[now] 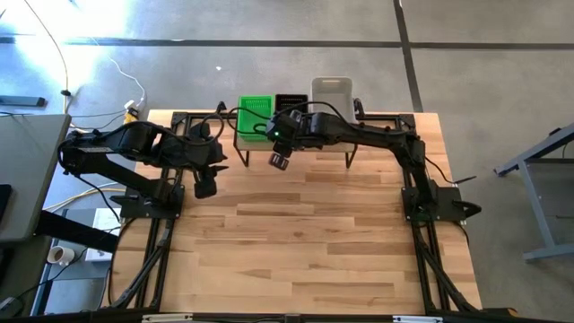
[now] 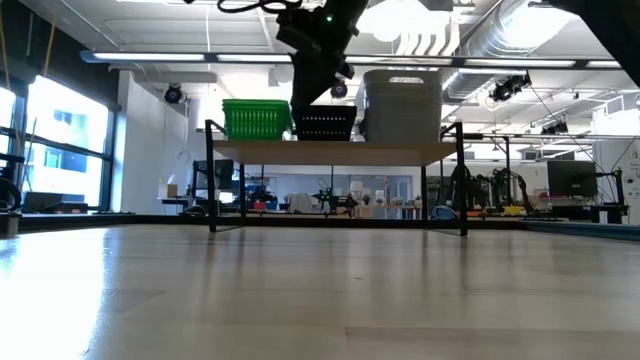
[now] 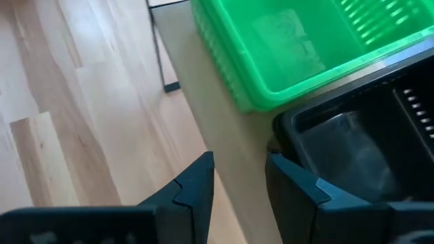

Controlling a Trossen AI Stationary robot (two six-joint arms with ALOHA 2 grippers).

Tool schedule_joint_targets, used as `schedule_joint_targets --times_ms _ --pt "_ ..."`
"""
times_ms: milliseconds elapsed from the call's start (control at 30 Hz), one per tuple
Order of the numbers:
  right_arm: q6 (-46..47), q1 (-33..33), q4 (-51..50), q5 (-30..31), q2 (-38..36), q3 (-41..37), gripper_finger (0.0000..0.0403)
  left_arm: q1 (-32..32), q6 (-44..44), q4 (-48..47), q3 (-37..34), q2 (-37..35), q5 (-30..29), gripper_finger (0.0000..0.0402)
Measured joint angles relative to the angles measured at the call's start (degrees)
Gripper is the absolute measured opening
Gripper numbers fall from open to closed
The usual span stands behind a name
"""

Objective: Stack baskets on shelf by color
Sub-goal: Adjust the stacked black bins on the shelf, then return to Home Position

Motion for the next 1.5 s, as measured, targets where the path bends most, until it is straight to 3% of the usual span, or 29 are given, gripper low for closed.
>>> schedule_joint_targets --times_ms 233,500,700,1067,1500 --pt "3.41 3.03 -2.24 0.91 -0.82 1.07 0.0118 -0.48 -1.00 -1.72 -1.35 -1.85 2.63 0.0106" --pt "7.83 7.06 -9.06 5.90 -1.60 9.89 0.0118 -4.83 -8.86 5.59 -13.71 -12.68 2.58 0.0106" --pt "10.39 9.14 -9.07 5.98 -1.88 16.02 0.0118 -9.04 -13.13 15.88 -25.29 -20.82 2.38 0.0106" --pt "14.97 11.29 -9.19 6.37 -4.49 14.69 0.0118 -15.33 -13.12 39.05 -47.54 -34.66 2.40 0.0106" --pt "17.86 12.03 -9.55 6.00 -4.64 14.64 0.0118 -16.26 -13.55 58.49 -70.08 -49.01 7.20 0.0106"
